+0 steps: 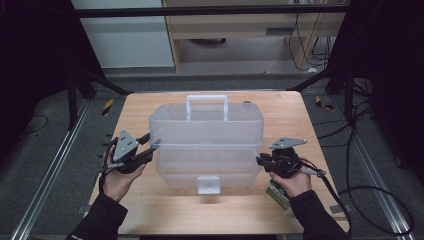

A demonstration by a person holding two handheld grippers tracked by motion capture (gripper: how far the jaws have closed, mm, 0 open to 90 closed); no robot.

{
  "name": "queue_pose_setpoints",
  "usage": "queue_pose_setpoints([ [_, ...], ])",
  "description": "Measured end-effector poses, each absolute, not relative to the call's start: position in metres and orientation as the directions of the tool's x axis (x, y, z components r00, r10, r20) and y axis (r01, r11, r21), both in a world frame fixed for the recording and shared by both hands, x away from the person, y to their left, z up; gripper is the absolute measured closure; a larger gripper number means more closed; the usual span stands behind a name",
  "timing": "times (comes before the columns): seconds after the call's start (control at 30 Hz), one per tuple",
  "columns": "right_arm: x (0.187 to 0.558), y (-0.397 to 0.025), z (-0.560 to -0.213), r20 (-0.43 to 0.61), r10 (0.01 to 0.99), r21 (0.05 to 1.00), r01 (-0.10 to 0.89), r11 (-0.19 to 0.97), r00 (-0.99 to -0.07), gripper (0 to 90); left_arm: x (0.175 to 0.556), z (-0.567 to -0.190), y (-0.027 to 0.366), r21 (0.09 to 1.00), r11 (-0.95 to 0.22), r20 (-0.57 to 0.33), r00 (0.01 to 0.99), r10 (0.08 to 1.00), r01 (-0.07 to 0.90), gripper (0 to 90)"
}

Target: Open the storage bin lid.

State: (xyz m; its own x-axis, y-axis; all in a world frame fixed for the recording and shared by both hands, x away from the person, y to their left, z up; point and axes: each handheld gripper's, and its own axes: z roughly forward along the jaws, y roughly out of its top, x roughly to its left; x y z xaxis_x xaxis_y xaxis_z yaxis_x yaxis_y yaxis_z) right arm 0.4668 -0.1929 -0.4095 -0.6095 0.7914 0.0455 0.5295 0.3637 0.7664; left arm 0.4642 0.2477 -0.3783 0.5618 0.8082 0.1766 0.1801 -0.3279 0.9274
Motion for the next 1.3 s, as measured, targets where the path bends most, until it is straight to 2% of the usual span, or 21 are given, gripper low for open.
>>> queue_pose_setpoints([
  [1.3,0.467,-0.193,-0.41,0.09,0.809,0.758,0.567,0.323,-0.581,76.9,0.495,-0.348,0.244,0.957,-0.245,0.134,0.511,0.849,0.155,63.3],
])
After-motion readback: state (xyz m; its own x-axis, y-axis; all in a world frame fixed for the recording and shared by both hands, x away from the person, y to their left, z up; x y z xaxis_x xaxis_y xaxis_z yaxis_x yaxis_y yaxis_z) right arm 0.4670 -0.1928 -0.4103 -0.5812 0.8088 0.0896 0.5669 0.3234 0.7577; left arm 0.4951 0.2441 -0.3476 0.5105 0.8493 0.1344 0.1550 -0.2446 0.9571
